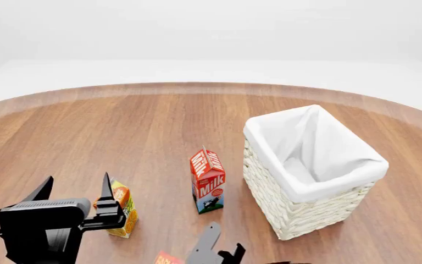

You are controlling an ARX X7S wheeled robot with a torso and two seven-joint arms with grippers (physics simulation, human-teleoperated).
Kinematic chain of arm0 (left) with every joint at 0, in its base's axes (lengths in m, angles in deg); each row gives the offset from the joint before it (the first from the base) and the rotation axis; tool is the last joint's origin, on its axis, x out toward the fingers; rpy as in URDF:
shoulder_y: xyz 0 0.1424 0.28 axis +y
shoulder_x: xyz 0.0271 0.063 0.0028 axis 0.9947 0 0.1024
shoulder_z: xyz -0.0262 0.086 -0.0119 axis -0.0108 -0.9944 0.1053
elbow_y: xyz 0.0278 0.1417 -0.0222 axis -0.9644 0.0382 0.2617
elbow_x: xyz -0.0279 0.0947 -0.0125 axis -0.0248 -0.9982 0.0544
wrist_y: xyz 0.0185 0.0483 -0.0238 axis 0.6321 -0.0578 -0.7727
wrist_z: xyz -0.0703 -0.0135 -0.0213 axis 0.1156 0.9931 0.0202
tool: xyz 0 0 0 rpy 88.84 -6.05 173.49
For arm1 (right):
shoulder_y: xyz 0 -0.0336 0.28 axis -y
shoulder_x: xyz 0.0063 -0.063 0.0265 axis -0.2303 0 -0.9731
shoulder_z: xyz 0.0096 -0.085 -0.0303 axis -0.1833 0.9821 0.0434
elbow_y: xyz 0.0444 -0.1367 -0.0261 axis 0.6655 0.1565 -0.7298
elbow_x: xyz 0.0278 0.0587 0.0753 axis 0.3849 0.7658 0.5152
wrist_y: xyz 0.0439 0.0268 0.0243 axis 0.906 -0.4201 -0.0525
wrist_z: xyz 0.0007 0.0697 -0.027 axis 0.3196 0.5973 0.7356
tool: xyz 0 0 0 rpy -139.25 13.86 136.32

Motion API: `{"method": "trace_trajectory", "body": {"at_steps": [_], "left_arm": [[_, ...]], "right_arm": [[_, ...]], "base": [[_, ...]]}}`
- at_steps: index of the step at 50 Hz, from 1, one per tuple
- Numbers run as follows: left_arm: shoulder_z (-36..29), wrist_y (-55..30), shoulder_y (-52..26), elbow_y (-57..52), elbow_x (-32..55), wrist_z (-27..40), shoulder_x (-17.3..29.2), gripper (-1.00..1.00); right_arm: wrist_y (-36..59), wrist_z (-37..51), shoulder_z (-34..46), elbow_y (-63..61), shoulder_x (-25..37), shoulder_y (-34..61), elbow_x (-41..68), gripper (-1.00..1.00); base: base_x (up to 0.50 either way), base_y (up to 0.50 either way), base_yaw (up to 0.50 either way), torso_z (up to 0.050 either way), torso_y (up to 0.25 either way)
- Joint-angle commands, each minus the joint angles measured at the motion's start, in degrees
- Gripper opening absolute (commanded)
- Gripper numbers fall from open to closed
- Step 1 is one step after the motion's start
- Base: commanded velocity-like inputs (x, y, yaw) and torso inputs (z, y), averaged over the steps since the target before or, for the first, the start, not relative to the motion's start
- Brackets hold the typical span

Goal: Pick up the cream cheese box and the butter, and put them in the basket.

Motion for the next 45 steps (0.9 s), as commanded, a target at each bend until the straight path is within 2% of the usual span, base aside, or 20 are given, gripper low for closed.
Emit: {"method": "trace_trajectory", "body": {"at_steps": [1, 9, 25, 35, 45], "left_arm": [[-0.14, 0.05, -0.02, 0.04, -0.03, 0.11, 0.04, 1.0], [-0.16, -0.04, 0.0, -0.13, 0.02, 0.26, 0.17, 1.0], [-0.42, 0.38, -0.16, 0.42, -0.19, 0.22, 0.12, 1.0], [-0.53, 0.46, -0.1, 0.4, -0.25, 0.29, 0.22, 1.0], [-0.49, 0.07, -0.16, 0.0, 0.11, 0.53, 0.38, 1.0]], "right_arm": [[2.34, 3.45, -3.99, -7.11, 1.86, 0.62, 2.33, -1.0], [4.47, 7.05, -7.14, -10.76, 3.27, 0.15, 5.04, -1.0], [8.51, 15.34, -18.5, -18.04, 6.38, 0.07, 15.25, -1.0], [11.42, 21.37, -26.23, -21.46, 7.38, 2.39, 24.52, -1.0], [14.47, 27.78, -30.73, -22.47, 6.94, 6.95, 32.69, -1.0]], "base": [[0.0, 0.0, 0.0, 0.0, 0.0], [0.0, 0.0, 0.0, 0.002, 0.001], [0.0, 0.0, 0.0, 0.0, 0.001], [0.0, 0.0, 0.0, 0.0, 0.001], [0.0, 0.0, 0.0, 0.001, 0.001]]}}
